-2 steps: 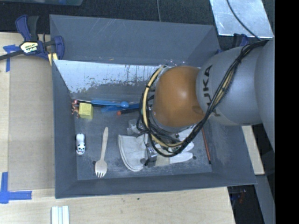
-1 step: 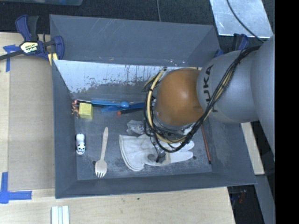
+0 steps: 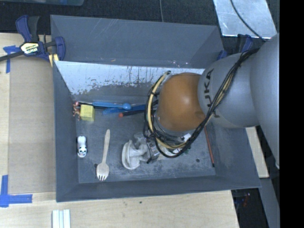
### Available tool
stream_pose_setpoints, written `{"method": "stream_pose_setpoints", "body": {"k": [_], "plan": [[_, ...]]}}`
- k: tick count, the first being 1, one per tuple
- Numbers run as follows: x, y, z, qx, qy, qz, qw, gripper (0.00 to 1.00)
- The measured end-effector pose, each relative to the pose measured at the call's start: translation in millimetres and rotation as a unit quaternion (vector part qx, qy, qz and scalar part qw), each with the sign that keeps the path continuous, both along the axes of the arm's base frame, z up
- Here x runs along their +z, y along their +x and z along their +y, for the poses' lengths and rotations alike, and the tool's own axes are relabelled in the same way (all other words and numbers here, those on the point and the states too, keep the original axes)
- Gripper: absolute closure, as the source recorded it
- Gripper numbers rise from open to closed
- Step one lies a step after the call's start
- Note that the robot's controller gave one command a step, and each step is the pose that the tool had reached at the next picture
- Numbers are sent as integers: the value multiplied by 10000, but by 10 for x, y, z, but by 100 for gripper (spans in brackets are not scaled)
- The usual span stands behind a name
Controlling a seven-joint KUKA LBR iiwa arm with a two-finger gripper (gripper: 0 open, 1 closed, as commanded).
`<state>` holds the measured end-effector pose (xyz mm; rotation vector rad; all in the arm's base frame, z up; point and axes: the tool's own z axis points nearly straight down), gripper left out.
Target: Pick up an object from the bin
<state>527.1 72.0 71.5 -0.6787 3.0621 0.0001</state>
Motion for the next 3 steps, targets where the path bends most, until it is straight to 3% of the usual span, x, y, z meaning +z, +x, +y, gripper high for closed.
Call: {"method": "stream_pose_setpoints", "body": {"k": [1, 2, 3], "plan": [[0, 0, 0, 1, 0, 0, 10000, 100], [252, -29, -4, 2, -5, 41, 10000, 100], [701, -4, -1, -5, 1, -4, 10000, 100]]}}
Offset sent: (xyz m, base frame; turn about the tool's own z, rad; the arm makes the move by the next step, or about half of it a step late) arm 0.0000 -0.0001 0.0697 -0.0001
